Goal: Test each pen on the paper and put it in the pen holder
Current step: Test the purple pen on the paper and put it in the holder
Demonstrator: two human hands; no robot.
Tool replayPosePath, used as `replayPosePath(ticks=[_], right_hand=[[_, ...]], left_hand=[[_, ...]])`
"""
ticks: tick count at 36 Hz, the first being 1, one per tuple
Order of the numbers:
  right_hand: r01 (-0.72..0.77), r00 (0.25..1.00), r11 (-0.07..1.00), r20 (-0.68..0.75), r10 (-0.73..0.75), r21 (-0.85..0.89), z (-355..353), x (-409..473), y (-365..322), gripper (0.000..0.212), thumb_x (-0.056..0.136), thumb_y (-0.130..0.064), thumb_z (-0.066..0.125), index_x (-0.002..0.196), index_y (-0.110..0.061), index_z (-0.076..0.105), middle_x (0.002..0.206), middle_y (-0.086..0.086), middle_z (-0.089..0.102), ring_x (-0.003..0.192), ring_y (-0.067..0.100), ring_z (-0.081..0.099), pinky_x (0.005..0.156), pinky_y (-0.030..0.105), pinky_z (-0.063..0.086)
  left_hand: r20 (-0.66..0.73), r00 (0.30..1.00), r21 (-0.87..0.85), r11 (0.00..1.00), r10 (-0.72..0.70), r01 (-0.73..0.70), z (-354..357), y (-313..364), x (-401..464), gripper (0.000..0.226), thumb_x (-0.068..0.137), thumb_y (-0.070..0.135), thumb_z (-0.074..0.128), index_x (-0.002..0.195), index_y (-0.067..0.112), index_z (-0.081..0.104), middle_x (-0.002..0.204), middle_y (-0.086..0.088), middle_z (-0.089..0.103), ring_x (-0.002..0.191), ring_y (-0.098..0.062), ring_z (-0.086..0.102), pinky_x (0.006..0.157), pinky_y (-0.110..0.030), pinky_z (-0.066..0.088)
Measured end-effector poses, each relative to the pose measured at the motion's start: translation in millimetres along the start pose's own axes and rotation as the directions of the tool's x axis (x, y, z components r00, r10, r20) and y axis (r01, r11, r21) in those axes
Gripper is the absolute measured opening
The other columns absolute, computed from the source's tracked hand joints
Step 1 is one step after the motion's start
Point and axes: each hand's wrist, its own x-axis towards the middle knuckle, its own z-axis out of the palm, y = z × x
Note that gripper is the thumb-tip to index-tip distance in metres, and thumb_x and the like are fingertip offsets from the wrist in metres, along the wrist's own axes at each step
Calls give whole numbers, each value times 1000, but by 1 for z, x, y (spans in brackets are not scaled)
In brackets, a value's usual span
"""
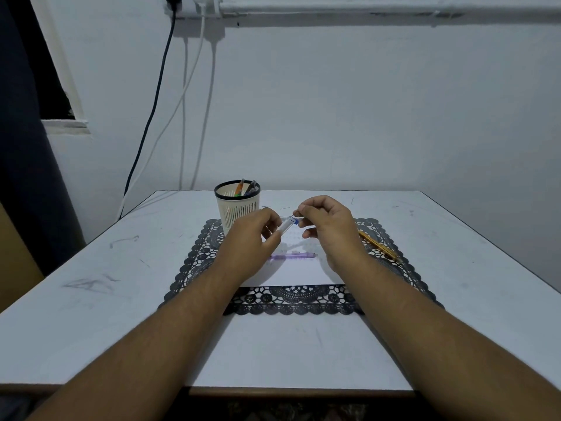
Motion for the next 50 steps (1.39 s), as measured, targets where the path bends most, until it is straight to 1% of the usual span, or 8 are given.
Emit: replayPosePath(ticks=[3,8,19,25,29,34,44,50], right_hand=[[-1,1000,1000,20,1,16,0,0,0,4,96,-5,66,95,-8,68,93,15,76,71,17,63,60,31,53],[2,1000,1000,25,-2,2,0,0,1,6,95,-7,68,100,-8,72,89,10,76,73,16,63,61,31,54],[28,1000,996,-8,-29,-81,-1,2,5,4,93,-13,74,90,-11,76,84,6,73,75,12,64,63,29,56],[34,999,996,3,-34,-83,-1,2,5,15,92,-19,77,86,-7,72,83,7,71,76,14,64,63,30,56],[39,999,998,26,-37,-57,-1,1,3,14,91,-17,77,87,-4,72,85,11,73,76,14,65,62,31,55],[41,998,997,55,-38,-58,-3,-1,1,2,91,-5,74,89,-6,75,81,6,72,75,12,66,63,30,55],[37,998,999,61,-36,-23,-2,2,4,10,91,1,70,91,-7,76,87,11,76,79,17,67,66,30,56],[33,998,999,59,-32,-16,-2,3,3,12,91,2,69,92,-7,76,91,14,77,81,18,68,67,31,57]], left_hand=[[4,1000,1,1000,-4,4,0,0,0,6,93,19,70,96,22,66,86,13,67,79,-4,62,62,-14,44],[9,1000,13,1000,-3,3,0,0,-1,5,94,21,69,97,22,65,86,13,68,80,-3,63,66,-24,50],[22,1000,54,999,1,-2,-1,3,-1,4,95,24,68,98,23,65,88,14,67,80,-2,62,66,-23,49],[22,1000,46,999,-1,0,-1,2,-1,4,95,22,68,98,23,64,87,13,67,80,-4,62,67,-28,51],[20,1000,35,999,-5,4,-2,3,-1,5,94,20,68,97,22,64,87,13,67,80,-3,62,66,-25,49],[17,1000,37,999,-9,9,-3,4,-1,5,95,21,68,98,21,65,87,12,68,80,-1,61,63,-17,45],[23,1000,58,998,-16,15,-3,5,-2,5,95,22,68,100,22,65,89,13,67,84,3,59,60,-10,41],[16,1000,50,999,-10,9,-2,4,-1,5,95,22,68,99,22,65,87,13,67,85,1,60,61,-11,42]])
